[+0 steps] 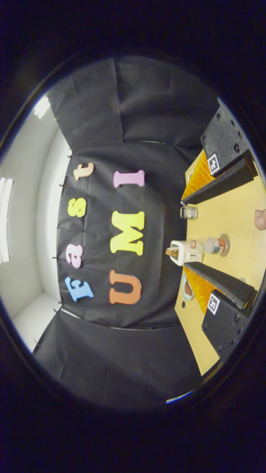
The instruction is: Take the bottle from table, then pour the juice into the cup, finally place the bottle on the coaster
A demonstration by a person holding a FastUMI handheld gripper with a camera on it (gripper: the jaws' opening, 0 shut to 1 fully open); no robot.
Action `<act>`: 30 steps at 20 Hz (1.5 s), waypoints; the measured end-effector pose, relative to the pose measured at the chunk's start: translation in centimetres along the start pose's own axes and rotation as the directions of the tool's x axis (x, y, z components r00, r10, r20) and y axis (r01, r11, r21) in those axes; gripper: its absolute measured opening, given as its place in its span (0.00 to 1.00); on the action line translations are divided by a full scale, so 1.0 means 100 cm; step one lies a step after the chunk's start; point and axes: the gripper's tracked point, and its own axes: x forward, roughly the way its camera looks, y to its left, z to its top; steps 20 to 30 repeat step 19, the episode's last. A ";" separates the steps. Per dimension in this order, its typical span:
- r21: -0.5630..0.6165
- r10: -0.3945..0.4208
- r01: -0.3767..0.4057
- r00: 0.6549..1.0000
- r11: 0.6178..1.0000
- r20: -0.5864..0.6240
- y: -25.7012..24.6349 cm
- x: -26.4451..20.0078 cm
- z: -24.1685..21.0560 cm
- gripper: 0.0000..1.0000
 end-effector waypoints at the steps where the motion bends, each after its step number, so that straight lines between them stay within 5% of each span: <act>1: 0.013 -0.001 0.001 1.000 1.000 0.003 -0.002 -0.005 0.007 1.00; 13: 0.011 -0.015 0.015 1.000 1.000 0.025 -0.001 -0.043 0.059 1.00; 30: 0.030 -0.010 0.009 0.999 1.000 0.049 -0.009 -0.058 0.067 1.00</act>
